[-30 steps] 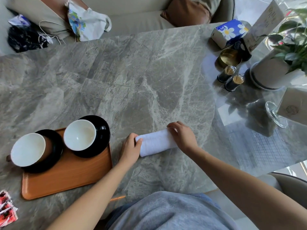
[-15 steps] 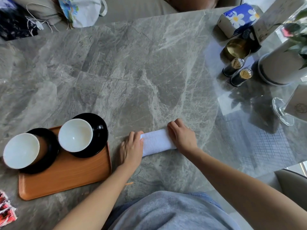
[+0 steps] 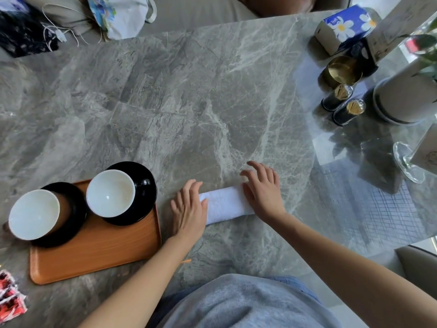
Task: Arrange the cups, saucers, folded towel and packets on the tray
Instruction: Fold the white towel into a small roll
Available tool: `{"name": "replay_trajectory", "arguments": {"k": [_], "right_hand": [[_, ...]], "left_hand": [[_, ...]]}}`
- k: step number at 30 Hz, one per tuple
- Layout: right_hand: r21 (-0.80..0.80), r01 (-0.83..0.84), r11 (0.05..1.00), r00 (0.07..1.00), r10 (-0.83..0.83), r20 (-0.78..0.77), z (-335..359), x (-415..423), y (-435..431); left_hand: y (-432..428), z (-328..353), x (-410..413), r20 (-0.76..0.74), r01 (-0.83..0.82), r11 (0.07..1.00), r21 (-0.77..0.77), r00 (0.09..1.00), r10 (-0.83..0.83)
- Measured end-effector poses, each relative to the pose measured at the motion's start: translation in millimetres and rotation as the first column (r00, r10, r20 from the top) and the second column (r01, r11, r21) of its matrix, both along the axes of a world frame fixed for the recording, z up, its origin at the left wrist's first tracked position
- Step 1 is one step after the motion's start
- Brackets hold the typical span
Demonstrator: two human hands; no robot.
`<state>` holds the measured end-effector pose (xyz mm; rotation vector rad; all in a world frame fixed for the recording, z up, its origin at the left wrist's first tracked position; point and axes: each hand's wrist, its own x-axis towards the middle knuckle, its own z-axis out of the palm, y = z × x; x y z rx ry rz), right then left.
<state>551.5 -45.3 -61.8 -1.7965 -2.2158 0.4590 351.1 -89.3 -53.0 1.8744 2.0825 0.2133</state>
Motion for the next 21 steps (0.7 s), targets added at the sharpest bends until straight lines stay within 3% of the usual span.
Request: {"name": "replay_trajectory", "arguments": {"k": [4,7,10,21], "right_hand": [[0.063,-0.195,0.979,0.981,0.194,0.009,13,-6,-15],[-0.101,-0.348,0.932,0.931,0.356,0.084,6,-10,-30],[-0.202,-0.304,0.931,0.933,0.334,0.134,-5,-6,-34],[-0.201,-0.276,0.94,0.94,0.307,0.147,-14,2,-31]], "left_hand": [[-19,5,5,-0.043,0.256,0.959,0.123,0.967,-0.252],[-27,1,12,-0.144,0.379,0.925,0.012,0.916,-0.373],[-22,-4,13,-0.169,0.361,0.927,-0.099,0.912,-0.373],[-16,-10,-3,-0.096,0.415,0.883,-0.217,0.892,-0.443]]}}
